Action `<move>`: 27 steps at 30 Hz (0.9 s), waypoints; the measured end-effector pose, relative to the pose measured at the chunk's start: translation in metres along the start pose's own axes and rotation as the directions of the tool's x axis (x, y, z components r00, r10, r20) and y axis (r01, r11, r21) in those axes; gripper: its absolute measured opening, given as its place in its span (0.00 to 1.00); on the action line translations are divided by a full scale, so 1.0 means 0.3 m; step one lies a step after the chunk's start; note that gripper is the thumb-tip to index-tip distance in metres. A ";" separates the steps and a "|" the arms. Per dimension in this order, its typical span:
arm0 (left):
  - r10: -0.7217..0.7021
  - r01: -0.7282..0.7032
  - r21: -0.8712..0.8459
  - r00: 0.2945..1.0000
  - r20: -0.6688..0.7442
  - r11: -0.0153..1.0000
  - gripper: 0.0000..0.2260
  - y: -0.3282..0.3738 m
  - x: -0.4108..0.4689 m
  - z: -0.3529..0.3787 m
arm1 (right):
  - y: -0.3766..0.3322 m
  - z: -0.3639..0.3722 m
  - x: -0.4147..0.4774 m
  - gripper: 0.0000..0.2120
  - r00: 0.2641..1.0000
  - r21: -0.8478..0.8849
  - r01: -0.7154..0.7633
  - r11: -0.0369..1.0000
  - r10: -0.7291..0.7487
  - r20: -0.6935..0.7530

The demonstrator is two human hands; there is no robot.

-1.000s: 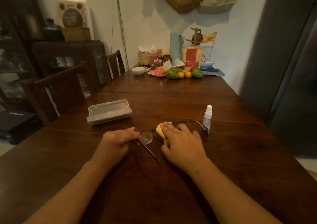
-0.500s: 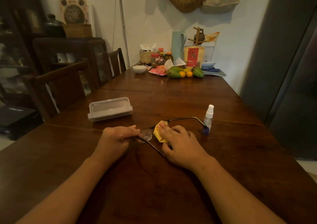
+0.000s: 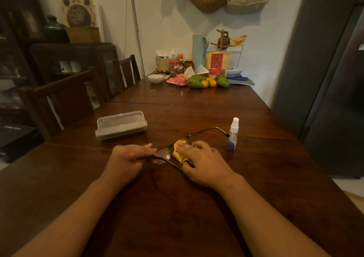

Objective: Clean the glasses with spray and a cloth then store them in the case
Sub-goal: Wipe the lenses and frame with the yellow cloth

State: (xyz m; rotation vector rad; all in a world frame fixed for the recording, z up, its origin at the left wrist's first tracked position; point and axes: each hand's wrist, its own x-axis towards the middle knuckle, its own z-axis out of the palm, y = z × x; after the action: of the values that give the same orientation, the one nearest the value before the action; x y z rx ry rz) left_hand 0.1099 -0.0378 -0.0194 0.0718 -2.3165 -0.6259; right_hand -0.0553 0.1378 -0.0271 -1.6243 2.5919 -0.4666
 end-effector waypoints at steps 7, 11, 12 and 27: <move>0.014 -0.013 -0.022 1.000 0.004 1.000 0.17 0.015 0.002 0.000 | 0.020 -0.019 -0.007 0.25 0.999 -0.052 -0.036 0.998 0.035 -0.024; -0.027 0.027 -0.040 1.000 0.013 0.999 0.16 -0.001 0.001 0.003 | 0.017 -0.010 -0.003 0.27 0.999 -0.017 0.033 0.999 -0.032 0.042; -0.031 0.032 -0.040 0.999 0.010 0.999 0.16 -0.004 0.001 0.003 | 0.021 -0.011 -0.002 0.27 0.999 -0.020 0.024 1.000 -0.023 0.041; 0.006 -0.006 -0.013 1.000 0.023 1.000 0.15 0.011 0.000 0.013 | 0.023 -0.002 0.005 0.28 0.999 0.019 -0.020 1.000 0.020 0.034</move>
State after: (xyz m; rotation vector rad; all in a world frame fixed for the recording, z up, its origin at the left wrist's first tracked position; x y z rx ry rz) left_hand 0.1077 -0.0333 -0.0204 0.0517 -2.3337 -0.6417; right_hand -0.0621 0.1395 -0.0281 -1.5846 2.5691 -0.4575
